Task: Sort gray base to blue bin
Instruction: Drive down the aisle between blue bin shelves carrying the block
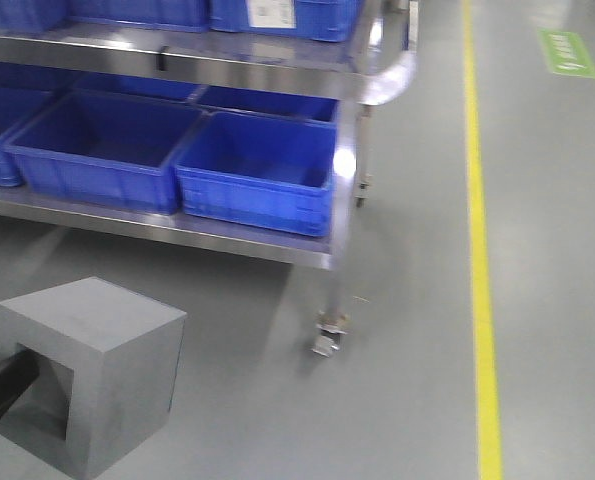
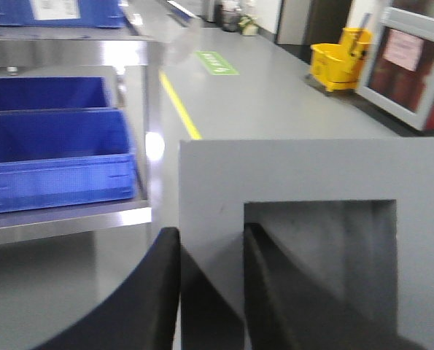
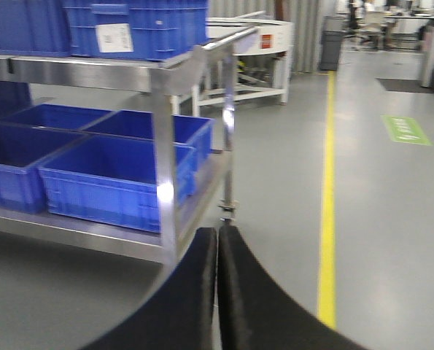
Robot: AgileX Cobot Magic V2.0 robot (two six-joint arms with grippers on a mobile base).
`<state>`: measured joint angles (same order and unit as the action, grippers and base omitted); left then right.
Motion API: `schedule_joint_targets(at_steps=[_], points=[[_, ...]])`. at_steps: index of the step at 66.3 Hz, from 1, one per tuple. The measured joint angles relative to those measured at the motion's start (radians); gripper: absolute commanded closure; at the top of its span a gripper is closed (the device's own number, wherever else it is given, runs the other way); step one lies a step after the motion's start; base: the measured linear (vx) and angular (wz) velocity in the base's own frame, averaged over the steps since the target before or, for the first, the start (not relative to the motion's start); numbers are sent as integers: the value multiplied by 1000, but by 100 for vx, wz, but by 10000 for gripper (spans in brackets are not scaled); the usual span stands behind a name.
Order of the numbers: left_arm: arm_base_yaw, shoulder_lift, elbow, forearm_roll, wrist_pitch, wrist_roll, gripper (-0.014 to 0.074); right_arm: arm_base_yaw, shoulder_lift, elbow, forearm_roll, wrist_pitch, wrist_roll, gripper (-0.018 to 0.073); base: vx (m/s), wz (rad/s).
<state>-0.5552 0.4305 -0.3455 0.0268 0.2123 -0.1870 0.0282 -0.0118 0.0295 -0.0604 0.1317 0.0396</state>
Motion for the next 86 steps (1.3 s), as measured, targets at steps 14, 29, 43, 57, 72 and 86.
schedule_joint_targets(at_steps=[14, 29, 43, 57, 72, 86], points=[[0, 0, 0, 0, 0, 0, 602, 0, 0, 0, 0, 0, 0, 568, 35, 74], [0, 1, 0, 0, 0, 0, 602, 0, 0, 0, 0, 0, 0, 568, 34, 95], [0, 1, 0, 0, 0, 0, 602, 0, 0, 0, 0, 0, 0, 568, 29, 88], [0, 1, 0, 0, 0, 0, 602, 0, 0, 0, 0, 0, 0, 568, 26, 81], [0, 1, 0, 0, 0, 0, 602, 0, 0, 0, 0, 0, 0, 568, 24, 74], [0, 1, 0, 0, 0, 0, 602, 0, 0, 0, 0, 0, 0, 568, 23, 74]])
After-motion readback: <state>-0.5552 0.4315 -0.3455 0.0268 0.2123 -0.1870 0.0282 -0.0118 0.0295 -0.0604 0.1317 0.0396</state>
